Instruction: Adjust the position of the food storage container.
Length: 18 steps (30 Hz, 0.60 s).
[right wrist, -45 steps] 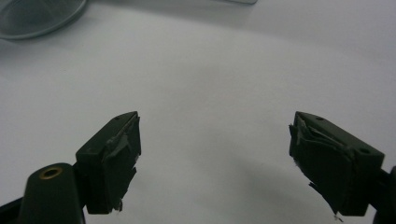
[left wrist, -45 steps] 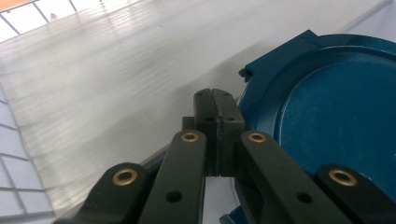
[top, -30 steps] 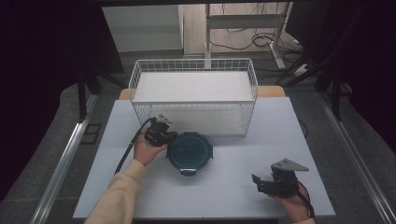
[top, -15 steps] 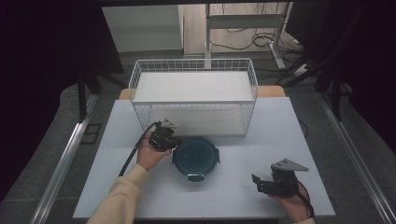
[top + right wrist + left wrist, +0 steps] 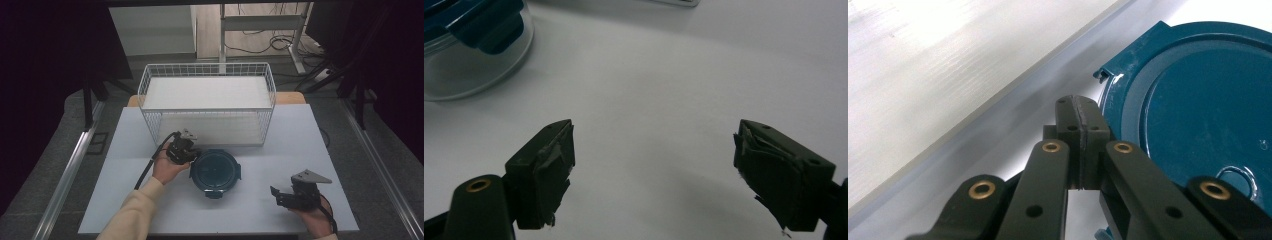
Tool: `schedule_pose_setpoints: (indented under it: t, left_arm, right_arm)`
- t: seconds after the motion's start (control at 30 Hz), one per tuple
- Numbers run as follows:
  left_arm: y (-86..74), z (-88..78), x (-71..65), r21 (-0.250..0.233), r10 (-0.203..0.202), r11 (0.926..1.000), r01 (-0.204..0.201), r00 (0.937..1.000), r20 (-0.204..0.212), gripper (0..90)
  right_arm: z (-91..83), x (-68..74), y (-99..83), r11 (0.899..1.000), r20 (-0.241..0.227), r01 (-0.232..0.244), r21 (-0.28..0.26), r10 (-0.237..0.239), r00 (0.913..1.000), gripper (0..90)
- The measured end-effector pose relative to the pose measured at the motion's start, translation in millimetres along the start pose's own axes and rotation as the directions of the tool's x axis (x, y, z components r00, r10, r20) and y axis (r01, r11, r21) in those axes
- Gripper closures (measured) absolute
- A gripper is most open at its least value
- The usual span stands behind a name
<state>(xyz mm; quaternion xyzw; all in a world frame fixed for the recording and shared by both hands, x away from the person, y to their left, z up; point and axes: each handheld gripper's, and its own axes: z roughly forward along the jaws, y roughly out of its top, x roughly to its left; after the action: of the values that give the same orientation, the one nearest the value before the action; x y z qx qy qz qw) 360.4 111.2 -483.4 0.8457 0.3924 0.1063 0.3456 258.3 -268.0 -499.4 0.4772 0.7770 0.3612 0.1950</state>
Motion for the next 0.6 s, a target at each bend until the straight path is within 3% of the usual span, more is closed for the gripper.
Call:
schedule_pose_setpoints:
  t: [0.5, 0.6]
  left_arm:
    - [0.1, -1.8, -4.8, 0.021, 0.016, 0.9997, -0.016, 0.9999, -0.006, 90.0]
    - [-0.1, -1.1, -1.7, 0.008, -0.012, 0.9999, 0.012, 0.9998, 0.016, 90.0]
  right_arm:
    - [0.4, 0.5, 0.5, 1.0, 0.001, 0.0, 0.001, 0.0, 1.0, 16.7]
    - [-0.1, 0.9, 1.0, 1.0, 0.0, 0.0, -0.001, 0.0, 1.0, 16.7]
